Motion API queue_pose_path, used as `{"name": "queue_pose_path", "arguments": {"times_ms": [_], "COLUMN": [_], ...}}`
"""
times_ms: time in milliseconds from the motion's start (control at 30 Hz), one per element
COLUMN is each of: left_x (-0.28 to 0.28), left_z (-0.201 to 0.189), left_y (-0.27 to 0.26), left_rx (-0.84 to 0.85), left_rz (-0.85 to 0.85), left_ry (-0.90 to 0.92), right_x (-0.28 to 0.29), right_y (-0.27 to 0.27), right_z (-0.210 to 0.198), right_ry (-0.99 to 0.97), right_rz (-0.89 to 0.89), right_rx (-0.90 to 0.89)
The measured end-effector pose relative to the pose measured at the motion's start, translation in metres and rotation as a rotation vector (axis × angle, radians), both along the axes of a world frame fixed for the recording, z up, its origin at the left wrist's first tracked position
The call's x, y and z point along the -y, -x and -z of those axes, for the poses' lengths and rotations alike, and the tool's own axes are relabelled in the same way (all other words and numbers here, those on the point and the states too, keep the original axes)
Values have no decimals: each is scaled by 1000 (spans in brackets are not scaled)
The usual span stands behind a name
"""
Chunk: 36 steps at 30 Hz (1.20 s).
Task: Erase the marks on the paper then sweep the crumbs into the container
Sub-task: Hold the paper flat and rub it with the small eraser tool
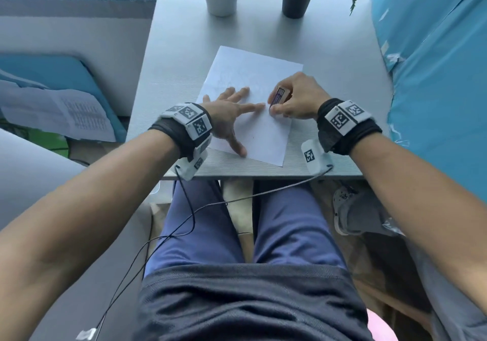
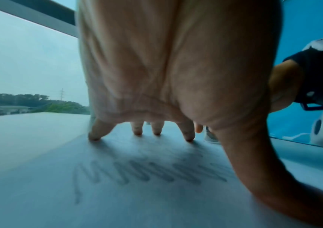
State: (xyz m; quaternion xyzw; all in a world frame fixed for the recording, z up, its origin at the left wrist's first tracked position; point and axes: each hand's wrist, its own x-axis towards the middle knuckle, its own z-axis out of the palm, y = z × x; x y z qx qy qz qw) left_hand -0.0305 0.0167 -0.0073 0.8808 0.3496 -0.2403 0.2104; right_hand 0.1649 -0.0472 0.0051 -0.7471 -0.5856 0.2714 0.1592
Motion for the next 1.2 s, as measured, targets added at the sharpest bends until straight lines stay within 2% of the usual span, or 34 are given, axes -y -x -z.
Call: {"name": "queue_pose_path", "arguments": {"times_ms": [67, 200, 233, 333, 367, 500, 533, 633, 667, 767, 800, 933, 967, 1067, 1100, 1133, 1200], "left_x": [-1, -4, -5, -5, -5, -7, -8, -8, -8, -8, -8, -8, -7, -8, -8, -8, -8], "left_z": [2, 3, 3, 4, 4, 6, 6, 7, 6, 7, 8, 8, 7, 8, 8, 8, 8], "left_y": [1, 1, 1, 1, 2, 2, 2, 1, 1, 1, 1, 0, 0, 0, -1, 0, 0], "left_rx": [-12, -23, -23, -17, -17, -24, -25, -18, -16, -16, -14, -13, -14, -17, -17, -16, -17], "left_rz": [11, 27, 32, 35, 36, 51, 54, 35, 27, 32, 35, 12, 9, 16, 18, 16, 10], "left_ry": [22, 43, 41, 41, 40, 31, 25, 23, 23, 18, 16, 21, 23, 23, 22, 26, 28], "right_x": [-4, 20, 19, 2, 0, 24, 23, 4, 4, 26, 29, 1, 2, 27, 29, 22, 0], "right_y": [3, 38, 36, 7, 4, 32, 30, 6, 6, 35, 36, 5, 8, 37, 37, 30, 9], "right_z": [0, 6, 6, 2, 2, 3, 3, 2, 3, 2, 2, 1, 2, 1, 1, 0, -1], "right_ry": [-32, 96, 93, -4, -26, 96, 96, 9, 2, 95, 109, -13, -12, 98, 111, 85, 0], "right_rz": [34, -281, -288, -25, 0, -296, -278, -12, -11, -275, -311, 20, -2, -286, -316, -262, -16], "right_rx": [-10, -67, -70, -95, -81, -90, -88, -87, -90, -114, -112, -92, -82, -104, -102, -94, -83]}}
